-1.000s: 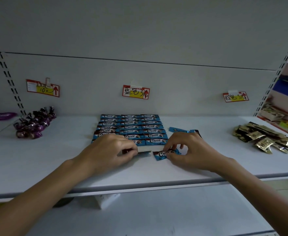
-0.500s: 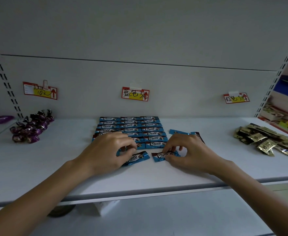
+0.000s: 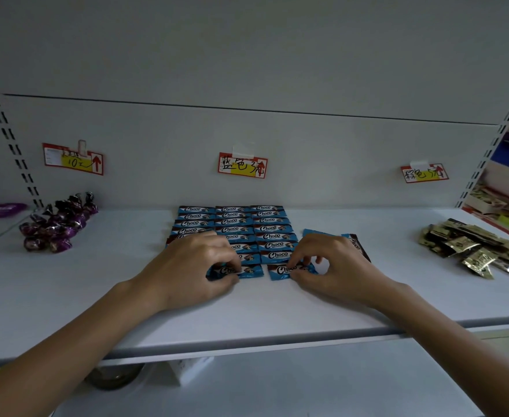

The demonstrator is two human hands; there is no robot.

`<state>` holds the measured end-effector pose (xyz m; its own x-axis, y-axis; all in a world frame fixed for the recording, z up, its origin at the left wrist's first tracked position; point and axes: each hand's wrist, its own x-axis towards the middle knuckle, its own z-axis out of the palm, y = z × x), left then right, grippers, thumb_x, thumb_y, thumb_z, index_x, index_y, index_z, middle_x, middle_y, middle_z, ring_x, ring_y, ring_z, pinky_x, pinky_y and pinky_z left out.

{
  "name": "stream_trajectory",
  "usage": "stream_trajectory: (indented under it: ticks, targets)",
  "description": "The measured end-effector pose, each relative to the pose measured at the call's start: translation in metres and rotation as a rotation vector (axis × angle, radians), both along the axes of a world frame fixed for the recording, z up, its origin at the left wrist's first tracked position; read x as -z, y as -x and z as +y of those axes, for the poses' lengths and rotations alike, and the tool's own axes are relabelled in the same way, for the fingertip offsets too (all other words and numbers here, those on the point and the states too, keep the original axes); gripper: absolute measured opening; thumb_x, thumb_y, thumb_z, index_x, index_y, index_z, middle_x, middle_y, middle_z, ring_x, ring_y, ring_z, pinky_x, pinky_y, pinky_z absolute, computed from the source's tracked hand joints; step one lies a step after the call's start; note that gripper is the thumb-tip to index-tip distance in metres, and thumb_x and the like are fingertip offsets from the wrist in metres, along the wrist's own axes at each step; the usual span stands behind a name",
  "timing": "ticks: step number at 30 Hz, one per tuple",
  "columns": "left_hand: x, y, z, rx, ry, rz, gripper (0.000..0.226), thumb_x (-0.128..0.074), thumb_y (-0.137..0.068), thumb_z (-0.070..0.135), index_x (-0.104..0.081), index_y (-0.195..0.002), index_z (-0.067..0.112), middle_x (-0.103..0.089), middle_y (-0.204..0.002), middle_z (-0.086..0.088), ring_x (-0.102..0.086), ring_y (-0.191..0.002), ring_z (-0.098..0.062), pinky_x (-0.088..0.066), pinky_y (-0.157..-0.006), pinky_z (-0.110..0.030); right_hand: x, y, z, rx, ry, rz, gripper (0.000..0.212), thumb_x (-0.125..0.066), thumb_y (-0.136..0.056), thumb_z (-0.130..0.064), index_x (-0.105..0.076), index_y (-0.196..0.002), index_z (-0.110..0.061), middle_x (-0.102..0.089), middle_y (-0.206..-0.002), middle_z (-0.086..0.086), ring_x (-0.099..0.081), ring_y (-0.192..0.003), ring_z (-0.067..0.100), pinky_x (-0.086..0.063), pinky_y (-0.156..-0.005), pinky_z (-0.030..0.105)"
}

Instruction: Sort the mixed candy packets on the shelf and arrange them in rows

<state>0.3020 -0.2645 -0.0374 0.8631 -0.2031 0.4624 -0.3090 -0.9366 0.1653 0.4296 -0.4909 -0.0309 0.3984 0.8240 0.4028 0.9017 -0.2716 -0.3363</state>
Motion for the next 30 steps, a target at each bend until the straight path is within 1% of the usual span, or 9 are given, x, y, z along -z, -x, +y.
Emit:
stream_trajectory:
  ticks: [5, 8, 11, 18, 20, 22, 24, 27, 30]
  targets:
    - [0.001, -0.001, 0.001, 0.002, 0.02, 0.004, 0.027, -0.05, -0.079, 0.046, -0.07, -0.085, 0.029, -0.063, -0.085, 0.017, -0.051, -0.082, 0.001, -0.039, -0.071, -0.013, 0.0, 0.0, 0.004, -0.008, -0.004, -0.017, 0.008, -0.073, -0.078, -0.02, -0.073, -0.086, -0.021, -0.062, -0.083, -0.01, -0.053, -0.076, -0.005, -0.04, -0.066, 0.004]
    - [0.002, -0.001, 0.001, -0.007, 0.028, 0.008, 0.028, -0.049, -0.079, 0.047, -0.07, -0.086, 0.029, -0.063, -0.086, 0.017, -0.052, -0.083, 0.001, -0.04, -0.072, -0.014, 0.001, -0.001, 0.005, -0.009, -0.01, -0.014, 0.008, -0.07, -0.078, -0.024, -0.072, -0.085, -0.023, -0.06, -0.082, -0.013, -0.054, -0.073, -0.002, -0.042, -0.064, 0.008]
    - [0.002, -0.002, 0.001, 0.007, 0.036, 0.002, 0.027, -0.051, -0.078, 0.044, -0.07, -0.085, 0.027, -0.064, -0.085, 0.014, -0.052, -0.081, -0.001, -0.041, -0.071, -0.018, 0.001, -0.001, 0.007, -0.023, -0.025, -0.007, 0.012, -0.067, -0.077, -0.028, -0.073, -0.085, -0.022, -0.063, -0.084, -0.011, -0.055, -0.074, 0.0, -0.045, -0.066, 0.011]
    - [0.002, -0.001, 0.002, -0.005, 0.047, 0.015, 0.03, -0.049, -0.078, 0.047, -0.069, -0.088, 0.028, -0.064, -0.088, 0.015, -0.053, -0.083, 0.0, -0.043, -0.072, -0.019, 0.001, -0.002, 0.008, -0.021, -0.03, -0.017, 0.012, -0.066, -0.078, -0.027, -0.072, -0.086, -0.021, -0.06, -0.082, -0.014, -0.054, -0.078, -0.001, -0.043, -0.066, 0.01]
    - [0.001, -0.001, 0.002, -0.016, 0.047, 0.019, 0.032, -0.048, -0.078, 0.049, -0.069, -0.09, 0.029, -0.063, -0.089, 0.017, -0.052, -0.085, 0.001, -0.043, -0.073, -0.018, -0.002, -0.004, 0.005, 0.018, -0.063, -0.005, 0.012, -0.065, -0.078, -0.026, -0.072, -0.085, -0.019, -0.059, -0.081, -0.016, -0.054, -0.075, 0.0, -0.041, -0.064, 0.008]
    - [0.0, -0.001, 0.001, -0.023, 0.067, 0.016, 0.034, -0.047, -0.078, 0.05, -0.069, -0.091, 0.029, -0.062, -0.091, 0.019, -0.051, -0.088, 0.002, -0.041, -0.074, -0.013, -0.005, -0.012, 0.0, 0.083, -0.097, -0.019, 0.007, -0.067, -0.082, -0.018, -0.072, -0.087, -0.017, -0.057, -0.08, -0.018, -0.055, -0.069, 0.001, -0.041, -0.063, 0.008]
    - [-0.003, -0.003, -0.002, -0.021, 0.073, 0.004, 0.037, -0.044, -0.078, 0.05, -0.07, -0.093, 0.028, -0.061, -0.092, 0.019, -0.05, -0.09, 0.002, -0.04, -0.075, -0.012, -0.009, -0.025, -0.007, 0.201, -0.118, -0.042, 0.011, -0.066, -0.082, -0.007, -0.072, -0.089, -0.014, -0.06, -0.08, -0.008, -0.053, -0.066, -0.001, -0.041, -0.064, 0.006]
    - [-0.009, -0.014, -0.012, -0.011, 0.094, 0.018, 0.042, -0.04, -0.077, 0.05, -0.07, -0.096, 0.027, -0.062, -0.095, 0.016, -0.049, -0.094, 0.0, -0.042, -0.076, -0.016, -0.008, -0.04, -0.019, 0.38, -0.084, -0.029, 0.016, -0.061, -0.083, -0.002, -0.071, -0.092, -0.01, -0.06, -0.084, 0.001, -0.05, -0.067, 0.0, -0.037, -0.061, 0.003]
    - [-0.016, -0.031, -0.027, 0.01, 0.098, 0.066, 0.035, -0.048, -0.082, 0.047, -0.067, -0.102, 0.028, -0.06, -0.101, 0.016, -0.051, -0.093, 0.001, -0.044, -0.082, -0.024, -0.002, -0.048, -0.031, 0.479, -0.019, -0.003, 0.017, -0.059, -0.085, -0.004, -0.069, -0.096, -0.012, -0.06, -0.09, 0.002, -0.052, -0.073, 0.011, -0.034, -0.059, 0.01]
